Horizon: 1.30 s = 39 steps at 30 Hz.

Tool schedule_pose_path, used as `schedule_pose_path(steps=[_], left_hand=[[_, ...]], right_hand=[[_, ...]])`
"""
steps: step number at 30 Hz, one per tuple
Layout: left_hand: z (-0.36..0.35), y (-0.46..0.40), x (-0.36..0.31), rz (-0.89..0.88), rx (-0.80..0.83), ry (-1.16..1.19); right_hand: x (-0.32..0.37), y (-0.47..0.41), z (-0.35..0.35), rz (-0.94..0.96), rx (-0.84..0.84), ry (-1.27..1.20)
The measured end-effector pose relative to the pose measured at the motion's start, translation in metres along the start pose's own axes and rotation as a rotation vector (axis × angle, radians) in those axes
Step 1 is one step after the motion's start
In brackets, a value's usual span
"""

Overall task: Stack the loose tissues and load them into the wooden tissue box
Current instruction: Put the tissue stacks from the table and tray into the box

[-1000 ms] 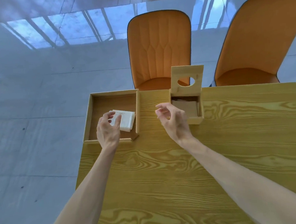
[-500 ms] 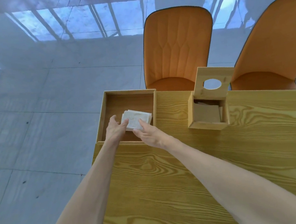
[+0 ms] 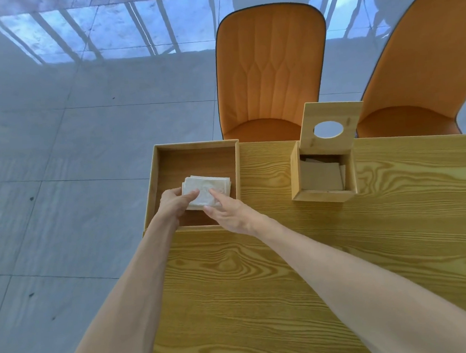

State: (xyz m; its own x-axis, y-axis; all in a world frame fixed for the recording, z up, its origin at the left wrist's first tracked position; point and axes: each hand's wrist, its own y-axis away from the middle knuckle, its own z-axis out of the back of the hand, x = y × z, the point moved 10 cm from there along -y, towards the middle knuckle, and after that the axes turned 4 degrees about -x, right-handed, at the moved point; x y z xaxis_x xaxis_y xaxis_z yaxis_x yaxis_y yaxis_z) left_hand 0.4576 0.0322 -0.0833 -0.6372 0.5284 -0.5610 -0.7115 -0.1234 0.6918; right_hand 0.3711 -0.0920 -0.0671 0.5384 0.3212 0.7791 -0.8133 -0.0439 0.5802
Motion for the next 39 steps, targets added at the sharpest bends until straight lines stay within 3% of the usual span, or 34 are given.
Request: schedule_pose_path(steps=[9,12,16,22,26,30,34,39], left_hand=[[-0.004,0.014,0.007,-0.009,0.078,-0.013],[-0.002,0.021,-0.001,-0.059,0.103,0.047],[-0.009,0.045,-0.017,-0.106,0.263,0.280],[-0.037,0.101,-0.046,-0.203,0.525,0.392],[-0.064,0.132,-0.057,-0.257,0.624,0.377],[-0.096,0.153,-0.065,-0.316,0.621,0.311],[-0.126,0.171,-0.071,-0.387,0.597,0.191],[-0.143,0.195,-0.094,-0.587,0.525,0.098]], right_hand=[[-0.003,0.006,0.010,0.034,-0.053,-0.021],[0.003,0.016,0.036,0.083,-0.242,-0.082],[0.002,0.034,0.075,0.121,-0.480,-0.182],[-0.005,0.061,0.077,0.077,-0.160,-0.641],[-0.017,0.088,0.103,0.111,-0.250,-0.712],[-0.028,0.118,0.140,0.143,-0.416,-0.586],[-0.037,0.146,0.169,0.189,-0.474,-0.475],[-0.050,0.176,0.217,0.274,-0.627,-0.291]])
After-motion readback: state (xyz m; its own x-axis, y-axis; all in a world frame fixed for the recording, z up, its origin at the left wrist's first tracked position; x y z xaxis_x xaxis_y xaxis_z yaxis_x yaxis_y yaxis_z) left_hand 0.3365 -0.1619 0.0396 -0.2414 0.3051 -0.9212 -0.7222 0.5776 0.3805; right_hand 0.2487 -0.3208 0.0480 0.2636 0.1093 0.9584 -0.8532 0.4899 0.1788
